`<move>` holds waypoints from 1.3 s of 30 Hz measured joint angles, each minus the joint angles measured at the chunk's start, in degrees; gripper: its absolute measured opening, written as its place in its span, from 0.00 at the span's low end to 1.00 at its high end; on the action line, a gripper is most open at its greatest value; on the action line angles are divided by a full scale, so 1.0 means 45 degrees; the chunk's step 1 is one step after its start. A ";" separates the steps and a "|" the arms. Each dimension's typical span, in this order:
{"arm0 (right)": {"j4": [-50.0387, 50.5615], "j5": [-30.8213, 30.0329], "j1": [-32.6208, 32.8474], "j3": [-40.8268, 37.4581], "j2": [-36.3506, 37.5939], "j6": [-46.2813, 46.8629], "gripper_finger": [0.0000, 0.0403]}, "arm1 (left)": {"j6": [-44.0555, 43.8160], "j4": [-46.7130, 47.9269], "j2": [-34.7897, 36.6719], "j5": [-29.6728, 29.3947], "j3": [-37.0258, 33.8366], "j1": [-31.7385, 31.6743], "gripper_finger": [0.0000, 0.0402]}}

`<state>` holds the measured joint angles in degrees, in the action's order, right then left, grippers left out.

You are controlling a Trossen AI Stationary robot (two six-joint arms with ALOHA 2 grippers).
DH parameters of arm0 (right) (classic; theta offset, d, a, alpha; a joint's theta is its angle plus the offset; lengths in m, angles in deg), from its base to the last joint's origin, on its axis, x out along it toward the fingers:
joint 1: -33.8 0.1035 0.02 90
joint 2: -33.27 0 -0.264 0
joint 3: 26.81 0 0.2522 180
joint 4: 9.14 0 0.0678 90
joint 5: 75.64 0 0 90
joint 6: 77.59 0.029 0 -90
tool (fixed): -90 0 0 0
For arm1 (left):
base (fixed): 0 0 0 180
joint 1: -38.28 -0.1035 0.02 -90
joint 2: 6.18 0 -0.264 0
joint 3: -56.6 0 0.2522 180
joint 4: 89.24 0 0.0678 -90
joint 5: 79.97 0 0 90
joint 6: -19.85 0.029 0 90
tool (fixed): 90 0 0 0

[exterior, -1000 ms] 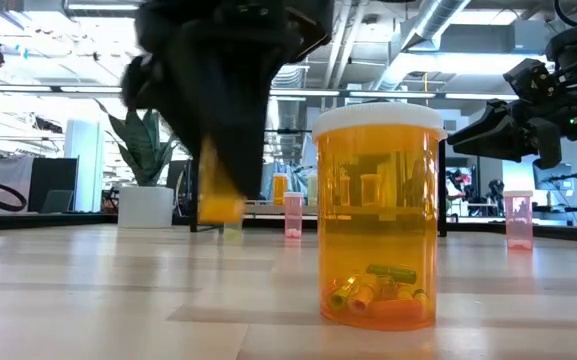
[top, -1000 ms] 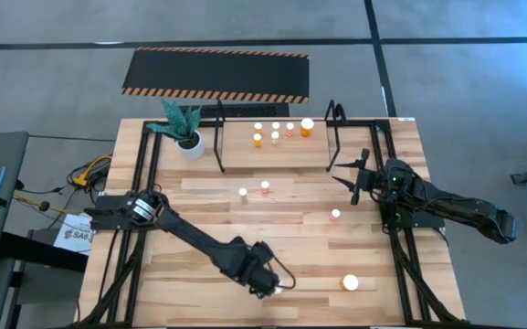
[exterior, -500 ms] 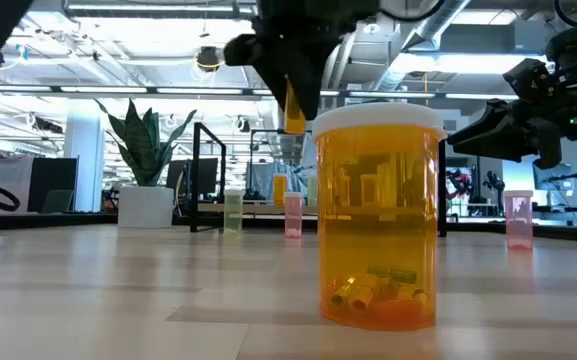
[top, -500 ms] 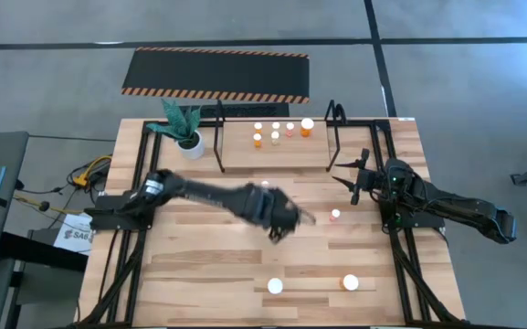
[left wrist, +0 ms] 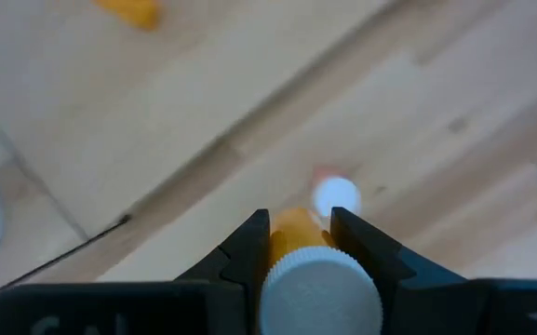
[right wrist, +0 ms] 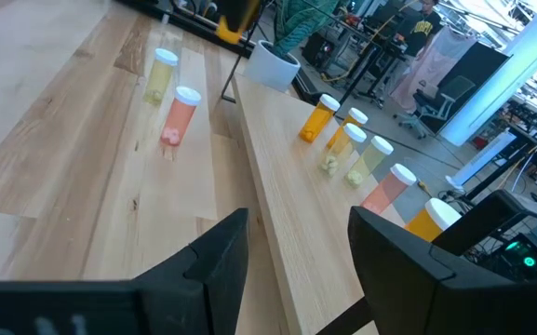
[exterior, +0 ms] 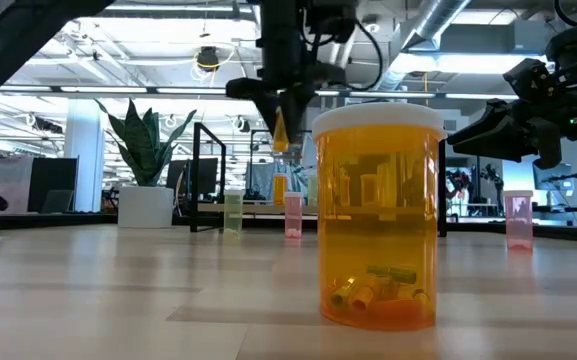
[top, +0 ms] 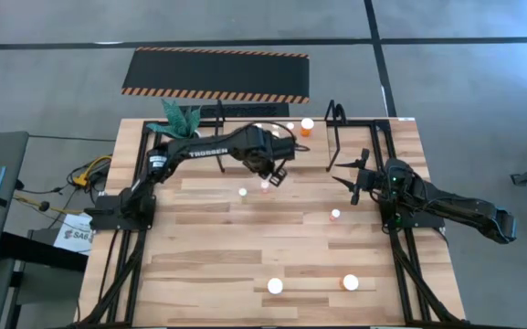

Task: Pick and place medicine bottles onto shelf by color
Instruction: Put the small orange pill bottle aligned with the other orange pill bottles on the shelf

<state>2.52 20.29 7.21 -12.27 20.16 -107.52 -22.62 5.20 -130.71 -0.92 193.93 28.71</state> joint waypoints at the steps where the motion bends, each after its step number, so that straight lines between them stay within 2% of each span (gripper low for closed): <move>1: 0.0000 0.0004 -0.0004 0.0000 0.0000 0.0000 0.51 | -0.0140 0.0082 -0.0005 -0.0182 -0.0003 -0.0087 0.22; 9: 0.0000 0.0001 -0.0004 0.0000 -0.0005 0.0000 0.51 | -0.1782 0.0016 -0.0043 -0.1483 -0.0005 -0.0352 0.22; 22: 0.0000 0.0003 0.0000 0.0000 -0.0002 0.0000 0.51 | -0.2621 -0.1321 -0.0075 -0.1505 -0.1649 -0.0812 0.22; 27: 0.0000 0.0005 -0.0002 0.0000 -0.0002 0.0000 0.51 | -0.2595 -0.2456 -0.0083 -0.1068 -0.2246 -0.1184 0.22; 39: 0.0000 0.0005 0.0000 0.0000 -0.0002 0.0000 0.51 | -0.2483 -0.3061 -0.0078 -0.1297 -0.2365 -0.1379 0.22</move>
<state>2.52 20.32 7.21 -12.27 20.15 -107.52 -33.80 -8.57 -131.06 -6.75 183.29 22.50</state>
